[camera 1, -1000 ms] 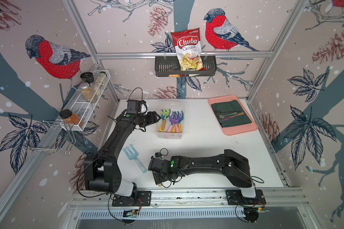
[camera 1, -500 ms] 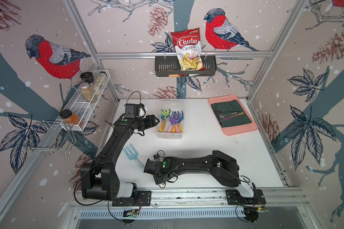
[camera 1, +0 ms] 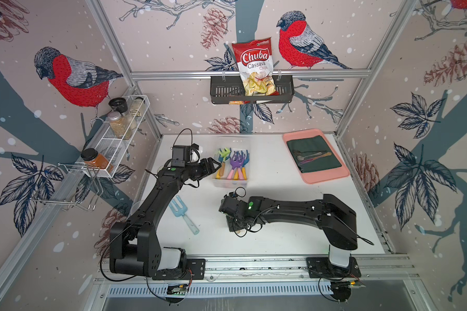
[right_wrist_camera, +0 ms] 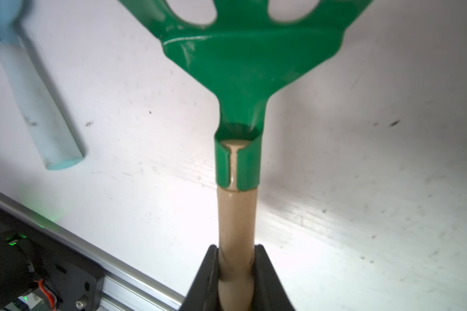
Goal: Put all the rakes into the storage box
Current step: Pick up the rake at the center of the board.
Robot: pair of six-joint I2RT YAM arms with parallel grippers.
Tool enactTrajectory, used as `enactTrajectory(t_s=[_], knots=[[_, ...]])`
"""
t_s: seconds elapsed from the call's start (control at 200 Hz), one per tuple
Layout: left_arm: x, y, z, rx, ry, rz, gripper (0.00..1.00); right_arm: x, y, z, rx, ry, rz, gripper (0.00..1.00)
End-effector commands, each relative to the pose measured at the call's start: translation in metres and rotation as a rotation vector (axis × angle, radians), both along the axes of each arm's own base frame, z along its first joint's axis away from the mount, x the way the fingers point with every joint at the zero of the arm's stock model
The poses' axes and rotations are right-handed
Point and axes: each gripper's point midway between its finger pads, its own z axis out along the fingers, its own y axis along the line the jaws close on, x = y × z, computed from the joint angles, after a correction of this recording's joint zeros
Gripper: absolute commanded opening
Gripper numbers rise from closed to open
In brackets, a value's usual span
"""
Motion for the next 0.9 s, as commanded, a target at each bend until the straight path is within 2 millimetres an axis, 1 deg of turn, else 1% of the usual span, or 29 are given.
enactTrajectory(t_s=[0.0,0.09,0.1,0.11,0.23,0.35,0.465,0.675,0.78,0.895], knots=[[0.005,-0.023,0.021,-0.089,-0.071,-0.032,0.74,0.025,0.0,0.02,0.08,-0.049,-0.014,0.15],[0.004,-0.037,0.028,-0.096,-0.096,-0.044,0.74,0.043,-0.008,0.032,0.105,-0.062,-0.043,0.15],[0.002,-0.038,0.022,-0.095,-0.082,-0.044,0.74,0.044,-0.009,0.033,0.108,-0.062,-0.045,0.15],[0.001,-0.039,0.021,-0.096,-0.08,-0.045,0.74,0.046,-0.01,0.034,0.113,-0.064,-0.048,0.15],[-0.003,-0.055,0.021,-0.116,-0.076,-0.08,0.74,0.061,-0.014,0.047,0.167,-0.076,-0.072,0.15],[-0.016,-0.068,0.008,-0.115,-0.048,-0.117,0.72,0.067,-0.016,0.055,0.215,-0.078,-0.09,0.15],[-0.027,-0.075,0.0,-0.132,-0.035,-0.121,0.7,0.07,-0.02,0.06,0.241,-0.08,-0.104,0.16],[-0.046,-0.098,-0.016,-0.155,-0.004,-0.151,0.68,0.079,-0.021,0.068,0.265,-0.088,-0.108,0.16],[-0.052,-0.108,-0.021,-0.172,0.002,-0.157,0.65,0.082,-0.021,0.073,0.258,-0.1,-0.111,0.16],[-0.051,-0.113,-0.023,-0.18,0.003,-0.16,0.63,0.083,-0.018,0.082,0.274,-0.113,-0.105,0.16]])
